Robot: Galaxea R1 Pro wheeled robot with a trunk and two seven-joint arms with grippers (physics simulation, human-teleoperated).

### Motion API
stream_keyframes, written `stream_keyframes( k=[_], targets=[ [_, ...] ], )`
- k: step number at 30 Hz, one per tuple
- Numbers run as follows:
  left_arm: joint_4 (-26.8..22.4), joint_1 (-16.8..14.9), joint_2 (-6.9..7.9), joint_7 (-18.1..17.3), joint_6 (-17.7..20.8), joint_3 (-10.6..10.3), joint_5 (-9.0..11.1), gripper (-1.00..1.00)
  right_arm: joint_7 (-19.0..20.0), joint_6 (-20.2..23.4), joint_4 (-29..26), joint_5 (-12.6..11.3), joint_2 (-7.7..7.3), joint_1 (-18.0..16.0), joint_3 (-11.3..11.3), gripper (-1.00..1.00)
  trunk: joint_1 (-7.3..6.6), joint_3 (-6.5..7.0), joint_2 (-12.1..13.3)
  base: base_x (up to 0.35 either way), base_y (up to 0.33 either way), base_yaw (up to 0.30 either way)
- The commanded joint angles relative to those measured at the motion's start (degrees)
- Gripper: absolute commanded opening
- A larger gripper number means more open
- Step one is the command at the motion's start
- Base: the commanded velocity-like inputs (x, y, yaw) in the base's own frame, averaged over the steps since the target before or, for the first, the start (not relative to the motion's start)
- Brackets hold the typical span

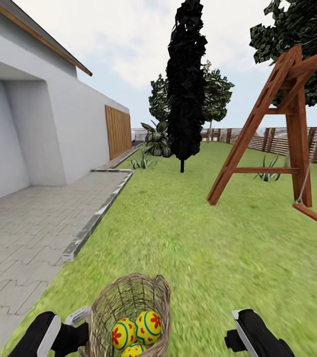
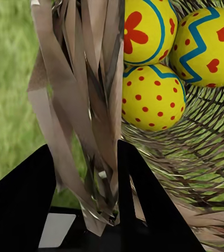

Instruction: Take the three Easter eggs out of the wicker basket on the lawn in the garden, then place them on the lawn next to a single tree (choose any tree) so that all three eggs are next to the same tree and none are left in the basket.

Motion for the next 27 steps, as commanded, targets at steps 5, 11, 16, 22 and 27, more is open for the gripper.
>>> stream_keyframes(
  k=[5,11,16,22,27],
  targets=[
    [-0.06,-0.05,-0.09,-0.42,0.27,0.17,0.6,-1.0,-0.3,0.27,-0.06,-0.15,-0.06,-0.04,0.28,1.0,0.03,-0.07,-0.04,0.344,0.0,0.0],
    [-0.06,-0.05,-0.09,-0.42,0.27,0.17,0.6,-1.0,-0.3,0.27,-0.06,-0.15,-0.01,-0.04,0.33,1.0,0.03,-0.07,-0.04,0.344,0.0,0.0],
    [-0.06,-0.05,-0.09,-0.42,0.27,0.17,0.6,-1.0,-0.3,0.27,-0.06,-0.15,-0.01,-0.04,0.37,1.0,0.03,-0.07,-0.04,0.344,0.0,0.0],
    [-0.06,-0.05,-0.09,-0.42,0.27,0.17,0.6,-1.0,-0.3,0.27,-0.06,-0.15,-0.01,-0.04,0.37,1.0,0.03,-0.07,-0.04,0.344,0.0,0.0],
    [-0.06,-0.05,-0.09,-0.42,0.27,0.16,0.6,-1.0,-0.3,0.27,-0.06,-0.15,-0.01,-0.04,0.37,1.0,0.03,-0.07,-0.04,0.343,0.0,0.0]
  ],
)
